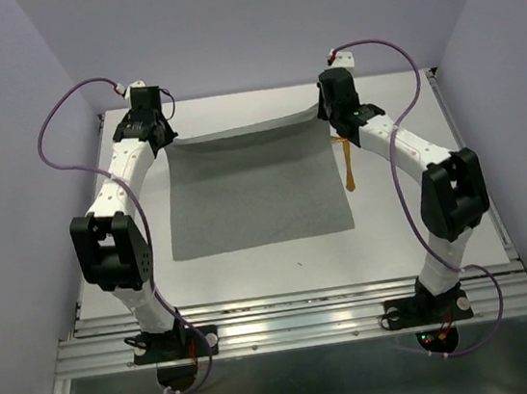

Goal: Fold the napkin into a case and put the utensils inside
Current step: Flatten out the crumpled napkin at the center of the board.

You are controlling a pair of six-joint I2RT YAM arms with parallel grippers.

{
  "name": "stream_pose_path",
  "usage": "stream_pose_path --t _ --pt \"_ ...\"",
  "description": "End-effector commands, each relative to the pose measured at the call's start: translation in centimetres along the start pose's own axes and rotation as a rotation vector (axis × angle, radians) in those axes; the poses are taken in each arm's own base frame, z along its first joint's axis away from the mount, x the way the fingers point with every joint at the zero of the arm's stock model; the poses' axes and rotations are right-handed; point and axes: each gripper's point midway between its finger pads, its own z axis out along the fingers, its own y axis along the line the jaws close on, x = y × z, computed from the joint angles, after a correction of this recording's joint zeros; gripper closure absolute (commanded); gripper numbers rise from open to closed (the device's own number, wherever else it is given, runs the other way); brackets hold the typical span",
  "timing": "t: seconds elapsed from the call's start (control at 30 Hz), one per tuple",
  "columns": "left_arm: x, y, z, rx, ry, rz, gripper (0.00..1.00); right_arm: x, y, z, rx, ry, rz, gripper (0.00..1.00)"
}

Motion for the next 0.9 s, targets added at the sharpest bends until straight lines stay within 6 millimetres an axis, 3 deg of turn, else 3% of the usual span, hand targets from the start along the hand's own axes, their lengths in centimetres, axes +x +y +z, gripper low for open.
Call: stream_pose_path --t 0.0,0.07,0.27,0.3,0.33,0.4,0.43,0.47,0.5,0.53,0.63,0.77,0.87 --pt "-1.7 -0.5 2.2 0.018 -0.009 -0.026 1.0 -2.2 0.5 3.3 -0.028 -0.063 -0.007 0.99" --pt "-1.7 -0.6 3.4 0.031 -0.002 -0.045 1.0 -1.0 0.5 5.1 -0.03 -0.036 -0.009 0.99" --pt "-2.1 -0.6 7.3 0.079 0.028 -0.057 1.0 -2.4 1.0 8.2 -0.06 -0.053 0.026 0.99" --pt "-3.1 -1.1 7.5 0.092 0.012 -0.055 1.0 -2.5 0.7 8.8 -0.056 -0.054 0.029 0.99" --pt "-2.3 -1.0 8.6 0.083 0.04 -0.043 1.0 -2.5 1.3 9.5 -0.069 -0.055 0.03 0.99" --pt "-3.6 -1.4 9.1 0.098 0.023 -0.043 1.0 -2.2 2.0 10.3 -0.096 -0.048 0.034 0.99" --pt "-3.1 -1.4 10.3 0.097 0.04 -0.039 1.0 -1.5 1.8 11.2 -0.093 -0.036 0.037 0.99" --pt "-3.2 -1.5 10.6 0.102 0.045 -0.038 1.0 -2.3 2.2 11.4 -0.101 -0.047 0.052 0.99" --pt "-4.6 -2.1 10.4 0.123 0.021 -0.041 1.0 -2.2 2.4 11.8 -0.105 -0.044 0.056 0.99" --pt "-3.9 -1.8 11.4 0.11 0.05 -0.028 1.0 -2.3 2.2 12.3 -0.107 -0.041 0.061 0.99" --pt "-5.4 -2.2 11.8 0.118 0.025 -0.015 1.0 -2.0 2.9 13.4 -0.122 -0.037 0.081 0.99" --pt "-5.2 -2.8 12.5 0.14 0.038 -0.01 1.0 -2.1 3.0 14.3 -0.161 -0.023 0.127 0.99" --pt "-4.8 -2.9 12.1 0.151 0.05 -0.012 1.0 -1.7 3.2 13.7 -0.179 0.003 0.132 0.99"
